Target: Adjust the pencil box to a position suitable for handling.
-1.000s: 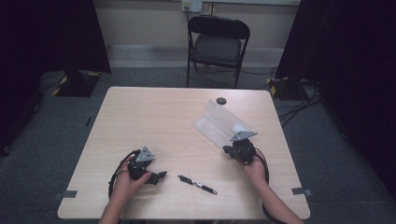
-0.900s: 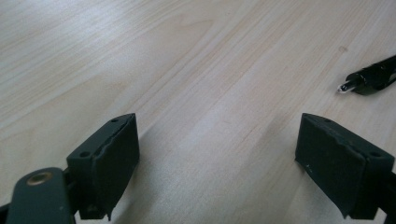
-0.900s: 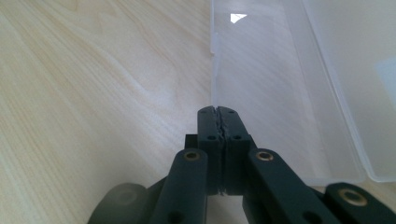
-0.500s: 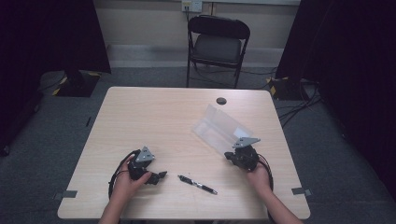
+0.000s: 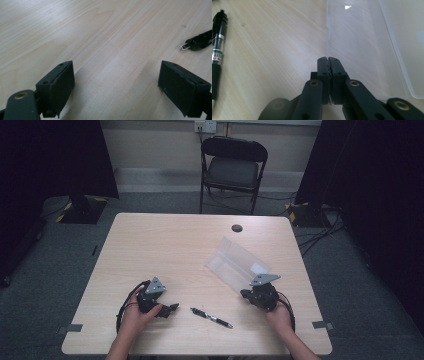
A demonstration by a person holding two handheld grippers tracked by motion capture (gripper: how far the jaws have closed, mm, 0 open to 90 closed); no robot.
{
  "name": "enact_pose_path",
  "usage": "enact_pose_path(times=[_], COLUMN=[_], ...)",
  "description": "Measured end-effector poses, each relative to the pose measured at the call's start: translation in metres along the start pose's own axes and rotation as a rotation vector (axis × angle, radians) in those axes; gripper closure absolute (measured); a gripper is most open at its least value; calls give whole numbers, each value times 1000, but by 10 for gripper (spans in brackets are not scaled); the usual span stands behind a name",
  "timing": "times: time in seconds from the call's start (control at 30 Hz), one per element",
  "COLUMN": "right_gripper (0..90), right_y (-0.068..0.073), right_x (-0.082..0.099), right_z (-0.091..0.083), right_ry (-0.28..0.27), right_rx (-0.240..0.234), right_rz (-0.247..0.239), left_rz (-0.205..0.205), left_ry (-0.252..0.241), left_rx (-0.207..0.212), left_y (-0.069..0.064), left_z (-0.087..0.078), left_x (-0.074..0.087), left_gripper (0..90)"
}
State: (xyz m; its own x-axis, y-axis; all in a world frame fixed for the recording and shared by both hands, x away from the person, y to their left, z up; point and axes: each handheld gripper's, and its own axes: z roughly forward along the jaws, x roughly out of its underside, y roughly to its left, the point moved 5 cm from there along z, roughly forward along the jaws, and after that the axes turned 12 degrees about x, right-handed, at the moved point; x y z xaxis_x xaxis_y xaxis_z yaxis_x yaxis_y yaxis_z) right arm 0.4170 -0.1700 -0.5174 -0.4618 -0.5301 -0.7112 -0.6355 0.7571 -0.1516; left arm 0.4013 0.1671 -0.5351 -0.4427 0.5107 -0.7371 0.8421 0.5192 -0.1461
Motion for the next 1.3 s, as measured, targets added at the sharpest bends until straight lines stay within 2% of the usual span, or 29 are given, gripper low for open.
enact_pose_path(times=[0.23,0.53,0.57,1.07,1.2,1.27,1.3], right_gripper=[879,874,873,859,775,762,728], right_y=[3,10,10,15,16,16,15], right_x=[4,9,9,15,16,15,14], right_z=[-5,-11,-11,-14,-14,-15,-16], right_ry=[-2,3,-3,-2,11,3,-1], right_rx=[-13,-24,-28,-53,-39,-40,-35], right_rz=[4,-7,-19,-3,-1,-6,-4], left_rz=[1,1,1,0,0,0,0], left_ry=[0,0,0,0,0,1,-1], left_rx=[-1,-1,-1,-1,-1,-1,-1], left_y=[0,0,0,0,0,0,0], left_z=[0,0,0,0,0,0,0], left_x=[0,0,0,0,0,0,0], left_gripper=[134,134,134,134,134,134,134])
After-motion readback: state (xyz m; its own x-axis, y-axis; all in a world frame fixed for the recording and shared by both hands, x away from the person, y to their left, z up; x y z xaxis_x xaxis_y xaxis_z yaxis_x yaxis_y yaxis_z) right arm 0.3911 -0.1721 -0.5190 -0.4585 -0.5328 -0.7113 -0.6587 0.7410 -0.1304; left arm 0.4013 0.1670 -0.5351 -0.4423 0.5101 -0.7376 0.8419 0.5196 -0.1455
